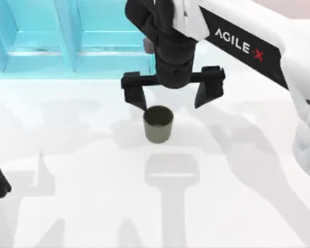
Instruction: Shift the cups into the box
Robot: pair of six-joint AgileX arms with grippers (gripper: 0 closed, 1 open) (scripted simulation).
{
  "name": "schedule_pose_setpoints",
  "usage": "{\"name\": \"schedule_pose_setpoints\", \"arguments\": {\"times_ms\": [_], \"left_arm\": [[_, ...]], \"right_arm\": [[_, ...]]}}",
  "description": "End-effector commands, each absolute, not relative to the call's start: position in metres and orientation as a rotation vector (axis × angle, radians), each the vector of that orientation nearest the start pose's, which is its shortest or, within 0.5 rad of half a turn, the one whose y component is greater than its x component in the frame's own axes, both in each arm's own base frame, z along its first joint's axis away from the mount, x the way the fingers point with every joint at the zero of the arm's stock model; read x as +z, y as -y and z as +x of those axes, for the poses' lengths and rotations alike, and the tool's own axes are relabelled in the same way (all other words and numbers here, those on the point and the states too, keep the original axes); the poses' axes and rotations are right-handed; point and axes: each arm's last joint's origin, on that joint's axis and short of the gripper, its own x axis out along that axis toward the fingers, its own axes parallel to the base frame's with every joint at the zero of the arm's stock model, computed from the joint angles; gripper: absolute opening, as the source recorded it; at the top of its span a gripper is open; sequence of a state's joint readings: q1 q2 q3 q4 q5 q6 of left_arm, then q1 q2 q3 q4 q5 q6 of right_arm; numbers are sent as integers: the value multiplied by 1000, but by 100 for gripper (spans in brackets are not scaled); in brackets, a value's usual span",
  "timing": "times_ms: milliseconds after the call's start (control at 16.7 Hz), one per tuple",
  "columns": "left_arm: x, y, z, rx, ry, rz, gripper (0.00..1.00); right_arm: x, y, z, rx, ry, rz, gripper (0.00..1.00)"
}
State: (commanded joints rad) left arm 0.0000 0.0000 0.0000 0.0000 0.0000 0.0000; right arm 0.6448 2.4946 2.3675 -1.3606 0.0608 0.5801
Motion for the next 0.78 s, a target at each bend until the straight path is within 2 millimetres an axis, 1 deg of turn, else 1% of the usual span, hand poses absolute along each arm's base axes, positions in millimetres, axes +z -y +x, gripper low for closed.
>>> {"name": "schedule_pose_setpoints", "arguments": {"times_ms": [120, 240, 360, 600, 780], "left_arm": [[160, 1, 106, 0, 0, 0, 100], [160, 1, 106, 0, 0, 0, 100], [160, 1, 106, 0, 0, 0, 100], [160, 1, 106, 0, 0, 0, 100], [160, 1, 106, 0, 0, 0, 100]], "right_arm": [[162, -302, 394, 61, -1473, -57, 100], [145, -301, 394, 61, -1472, -56, 100], [139, -300, 393, 62, -1470, -56, 100], [139, -300, 393, 62, -1470, -56, 100], [139, -300, 393, 62, -1470, -56, 77]]}}
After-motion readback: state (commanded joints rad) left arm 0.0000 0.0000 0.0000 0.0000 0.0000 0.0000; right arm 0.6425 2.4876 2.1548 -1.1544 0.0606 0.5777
